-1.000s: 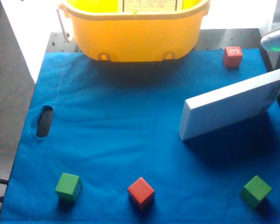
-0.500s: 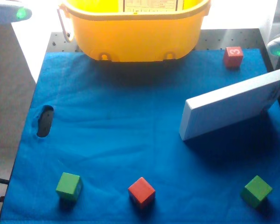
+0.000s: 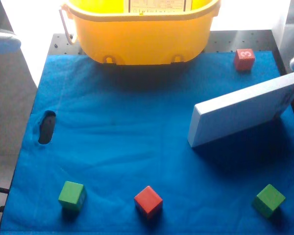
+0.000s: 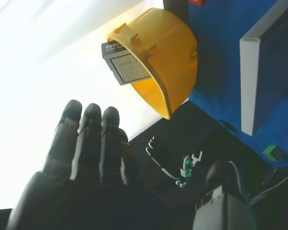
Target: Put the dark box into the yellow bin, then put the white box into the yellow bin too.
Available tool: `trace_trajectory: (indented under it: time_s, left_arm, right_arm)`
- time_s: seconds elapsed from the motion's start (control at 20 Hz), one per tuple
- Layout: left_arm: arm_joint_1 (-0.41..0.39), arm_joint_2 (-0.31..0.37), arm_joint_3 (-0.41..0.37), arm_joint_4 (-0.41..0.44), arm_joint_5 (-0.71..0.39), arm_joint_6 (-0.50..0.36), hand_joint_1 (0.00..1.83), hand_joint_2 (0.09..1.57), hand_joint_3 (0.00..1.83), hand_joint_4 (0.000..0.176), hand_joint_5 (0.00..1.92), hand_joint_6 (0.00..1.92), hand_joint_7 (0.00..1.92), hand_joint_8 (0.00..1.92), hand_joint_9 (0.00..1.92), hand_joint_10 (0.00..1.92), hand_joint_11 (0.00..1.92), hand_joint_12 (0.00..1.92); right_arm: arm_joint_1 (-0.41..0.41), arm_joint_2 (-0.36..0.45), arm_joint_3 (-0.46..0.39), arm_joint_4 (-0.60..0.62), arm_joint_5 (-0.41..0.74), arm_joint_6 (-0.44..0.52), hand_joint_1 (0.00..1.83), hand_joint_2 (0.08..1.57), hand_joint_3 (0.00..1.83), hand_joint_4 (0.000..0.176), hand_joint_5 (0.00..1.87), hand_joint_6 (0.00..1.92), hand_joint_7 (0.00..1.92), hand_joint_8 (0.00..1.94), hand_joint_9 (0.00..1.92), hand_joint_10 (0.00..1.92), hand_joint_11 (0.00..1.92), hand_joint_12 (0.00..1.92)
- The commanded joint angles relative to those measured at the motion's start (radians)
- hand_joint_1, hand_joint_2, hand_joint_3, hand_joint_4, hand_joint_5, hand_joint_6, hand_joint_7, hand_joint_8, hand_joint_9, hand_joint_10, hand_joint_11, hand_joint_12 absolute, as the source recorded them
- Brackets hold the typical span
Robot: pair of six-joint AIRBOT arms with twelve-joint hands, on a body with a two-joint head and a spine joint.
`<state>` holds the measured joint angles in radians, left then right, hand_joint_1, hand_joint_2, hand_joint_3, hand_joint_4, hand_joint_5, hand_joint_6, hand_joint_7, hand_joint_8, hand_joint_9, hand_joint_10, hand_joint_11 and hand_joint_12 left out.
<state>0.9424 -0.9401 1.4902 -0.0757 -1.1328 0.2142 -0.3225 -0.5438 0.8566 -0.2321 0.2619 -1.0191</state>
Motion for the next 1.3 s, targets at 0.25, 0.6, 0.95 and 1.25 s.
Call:
trace_trajectory:
  time_s: [0.25,0.6,0.95,1.25]
  left_arm:
    - [-0.003,0.003,-0.011,-0.048,-0.138,0.007,1.09,0.82,0.01,0.089,0.19,0.01,0.21,0.00,0.18,0.00,0.19,0.00]
    - [0.062,0.000,-0.029,-0.111,-0.213,0.007,1.03,0.84,0.01,0.073,0.16,0.00,0.18,0.01,0.17,0.01,0.17,0.00]
    - [0.096,0.002,-0.045,-0.138,-0.248,0.007,1.05,0.84,0.00,0.075,0.14,0.00,0.14,0.00,0.12,0.00,0.12,0.00]
    - [0.102,0.002,-0.051,-0.138,-0.256,0.007,1.03,0.85,0.00,0.088,0.16,0.01,0.17,0.01,0.13,0.00,0.13,0.01]
  right_arm:
    - [-0.031,0.010,-0.026,0.003,0.110,0.006,0.29,0.88,0.00,0.015,0.03,0.01,0.31,0.00,0.29,0.02,0.16,0.18]
    - [-0.200,-0.099,0.046,0.007,0.174,0.115,0.40,0.83,0.01,0.007,0.09,0.00,0.32,0.00,0.33,0.00,0.17,0.15]
    - [-0.272,-0.182,0.101,0.051,0.174,0.115,0.69,0.78,0.00,0.024,0.08,0.00,0.24,0.00,0.24,0.00,0.00,0.05]
    - [-0.297,-0.214,0.124,0.077,0.174,0.115,0.76,0.82,0.01,0.006,0.22,0.01,0.42,0.01,0.35,0.01,0.16,0.10]
